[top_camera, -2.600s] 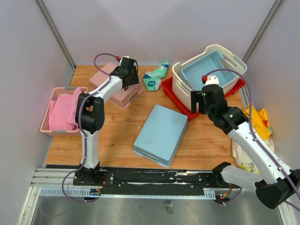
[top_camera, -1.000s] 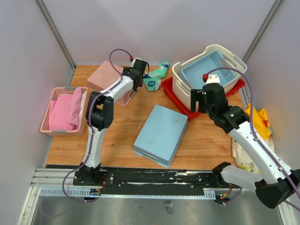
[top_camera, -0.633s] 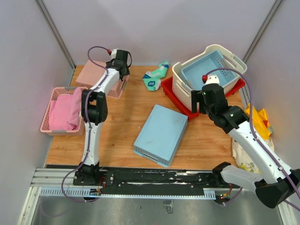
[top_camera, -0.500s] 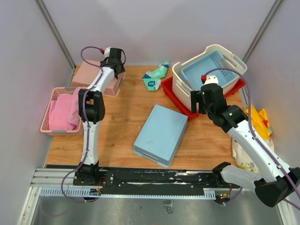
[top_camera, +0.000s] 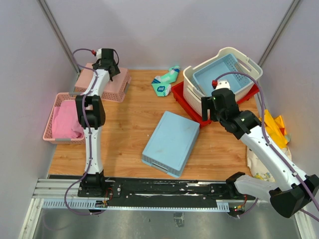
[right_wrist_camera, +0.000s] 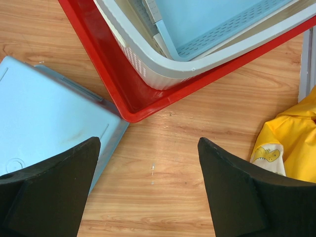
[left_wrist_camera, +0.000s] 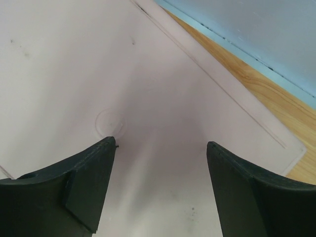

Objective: Turn the large container upside down

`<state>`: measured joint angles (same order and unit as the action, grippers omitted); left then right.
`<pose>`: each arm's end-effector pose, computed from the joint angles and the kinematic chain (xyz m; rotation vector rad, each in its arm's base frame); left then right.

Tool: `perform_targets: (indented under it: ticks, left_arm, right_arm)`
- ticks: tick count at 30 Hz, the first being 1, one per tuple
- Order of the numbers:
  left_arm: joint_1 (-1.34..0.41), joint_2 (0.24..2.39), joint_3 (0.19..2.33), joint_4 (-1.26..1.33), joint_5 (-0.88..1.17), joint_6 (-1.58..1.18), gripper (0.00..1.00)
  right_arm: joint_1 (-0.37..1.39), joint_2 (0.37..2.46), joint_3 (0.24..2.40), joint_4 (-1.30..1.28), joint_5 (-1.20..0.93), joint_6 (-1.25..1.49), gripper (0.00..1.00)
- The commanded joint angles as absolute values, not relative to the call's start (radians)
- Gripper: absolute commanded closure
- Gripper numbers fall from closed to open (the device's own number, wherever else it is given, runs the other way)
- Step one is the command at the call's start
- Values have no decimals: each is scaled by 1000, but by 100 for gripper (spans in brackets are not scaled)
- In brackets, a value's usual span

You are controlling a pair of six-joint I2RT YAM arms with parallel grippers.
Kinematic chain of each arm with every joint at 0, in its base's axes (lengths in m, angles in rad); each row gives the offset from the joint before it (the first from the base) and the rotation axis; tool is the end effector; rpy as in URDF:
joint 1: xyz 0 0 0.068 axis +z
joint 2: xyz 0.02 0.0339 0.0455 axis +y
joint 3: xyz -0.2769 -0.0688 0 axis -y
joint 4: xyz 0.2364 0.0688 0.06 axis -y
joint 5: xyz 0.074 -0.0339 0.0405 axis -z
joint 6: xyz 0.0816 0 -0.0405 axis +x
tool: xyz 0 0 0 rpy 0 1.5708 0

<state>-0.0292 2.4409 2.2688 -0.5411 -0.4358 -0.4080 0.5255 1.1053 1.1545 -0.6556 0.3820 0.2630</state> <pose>0.5875 0.0173 0.2138 -0.6348 2.1250 0.2582 0.2332 0.1000 0.3472 -0.0647 2.1274 0.0477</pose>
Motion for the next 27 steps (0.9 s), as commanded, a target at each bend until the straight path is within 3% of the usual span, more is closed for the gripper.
perform_targets:
  ticks: [1, 6, 11, 20, 27]
  left_arm:
    - [-64, 2343, 2231, -570, -401, -355, 19]
    - [-178, 2195, 2074, -426, -491, -222, 12]
    - [-274, 2232, 2031, -398, -557, -130, 7]
    - [-273, 2411, 2124, -471, -682, -153, 21]
    - [-187, 2421, 2106, -491, -696, -216, 25]
  right_arm:
    - [516, 1068, 1149, -650, 376, 290, 18]
    - [516, 1032, 1122, -654, 371, 314, 18]
    - [514, 1027, 1116, -658, 369, 317, 18]
    - [516, 1058, 1120, -657, 384, 294, 17]
    - [515, 1091, 1124, -650, 383, 270, 17]
